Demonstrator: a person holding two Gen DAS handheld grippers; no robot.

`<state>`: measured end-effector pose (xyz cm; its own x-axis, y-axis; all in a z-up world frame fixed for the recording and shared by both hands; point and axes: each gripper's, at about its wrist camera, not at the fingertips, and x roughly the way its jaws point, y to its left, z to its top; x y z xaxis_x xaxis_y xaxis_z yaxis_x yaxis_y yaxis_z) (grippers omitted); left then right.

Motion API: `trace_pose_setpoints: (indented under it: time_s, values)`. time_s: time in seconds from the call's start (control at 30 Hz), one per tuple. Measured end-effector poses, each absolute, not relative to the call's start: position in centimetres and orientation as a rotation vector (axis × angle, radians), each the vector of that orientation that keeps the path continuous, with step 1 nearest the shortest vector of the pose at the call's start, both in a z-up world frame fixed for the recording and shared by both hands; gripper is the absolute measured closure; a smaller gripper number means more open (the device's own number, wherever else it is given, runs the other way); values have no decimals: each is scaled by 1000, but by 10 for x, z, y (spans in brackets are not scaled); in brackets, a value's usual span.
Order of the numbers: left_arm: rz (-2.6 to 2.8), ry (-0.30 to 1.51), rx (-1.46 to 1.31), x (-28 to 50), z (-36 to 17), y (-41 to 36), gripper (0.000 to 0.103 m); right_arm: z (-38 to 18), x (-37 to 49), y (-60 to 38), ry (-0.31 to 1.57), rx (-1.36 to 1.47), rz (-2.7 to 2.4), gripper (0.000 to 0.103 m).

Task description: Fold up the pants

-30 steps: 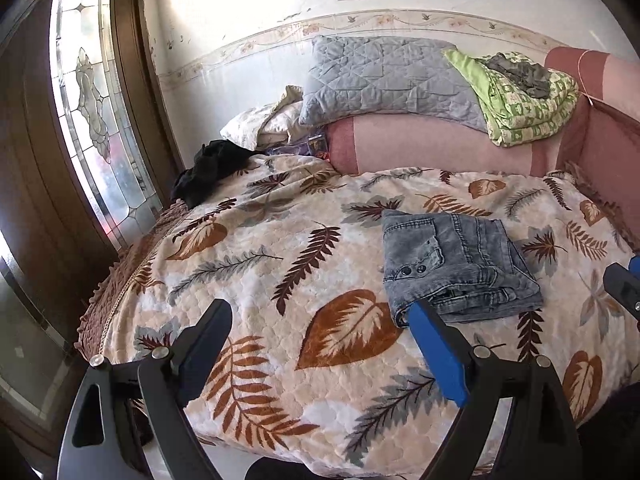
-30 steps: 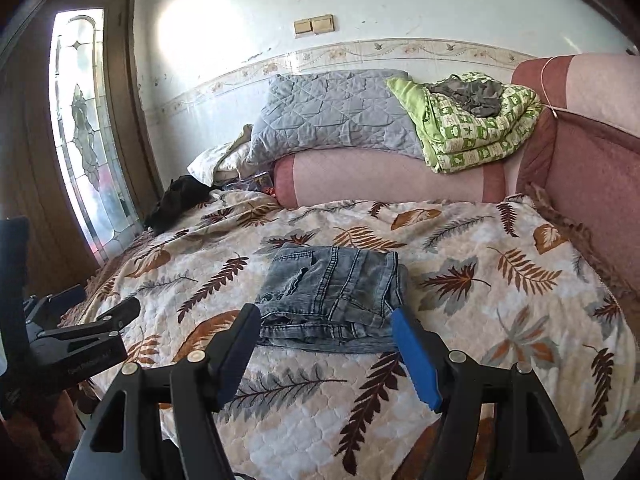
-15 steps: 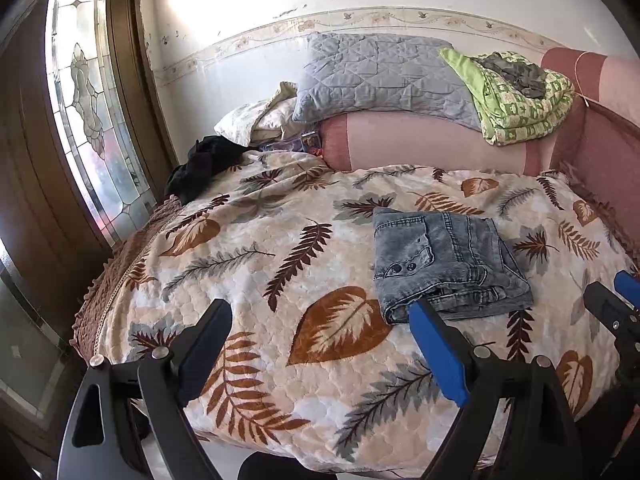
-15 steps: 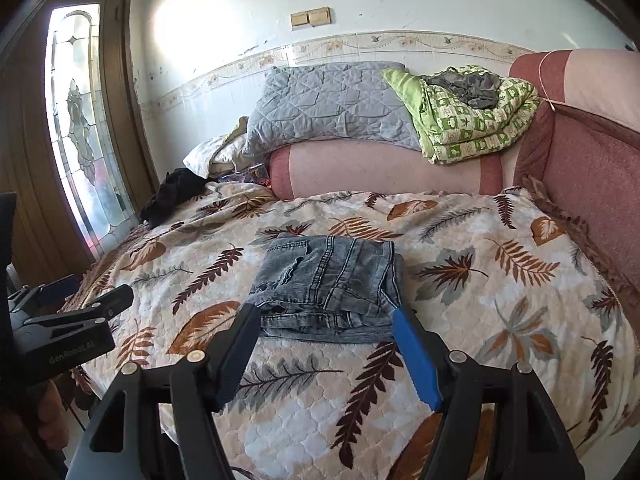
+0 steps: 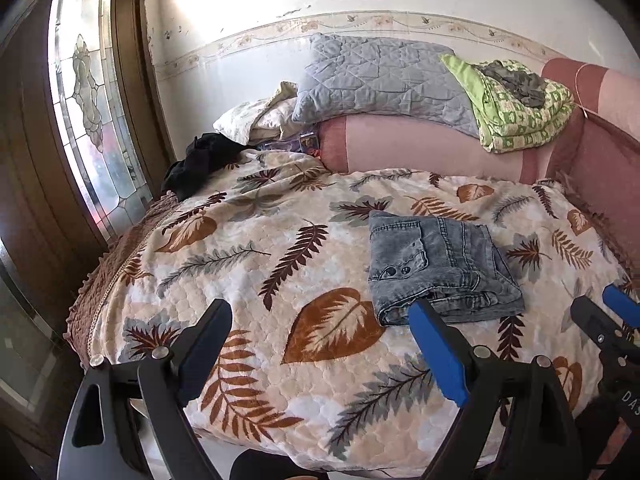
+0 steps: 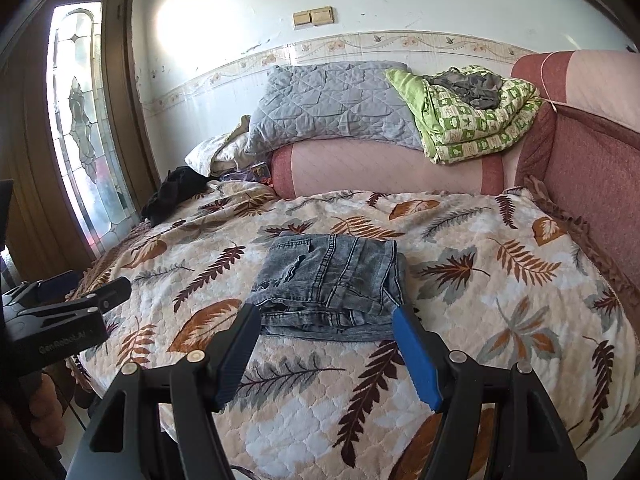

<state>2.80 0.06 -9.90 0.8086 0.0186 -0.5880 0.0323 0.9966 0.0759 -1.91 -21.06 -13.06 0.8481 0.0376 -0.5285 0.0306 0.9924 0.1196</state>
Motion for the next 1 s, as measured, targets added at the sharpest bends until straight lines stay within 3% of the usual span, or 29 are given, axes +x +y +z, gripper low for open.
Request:
trace_pose_setpoints:
  time_s: [1.0]
  values:
    - [-38, 593, 90, 13, -81, -2, 12, -125, -26, -202, 543, 103, 15, 31]
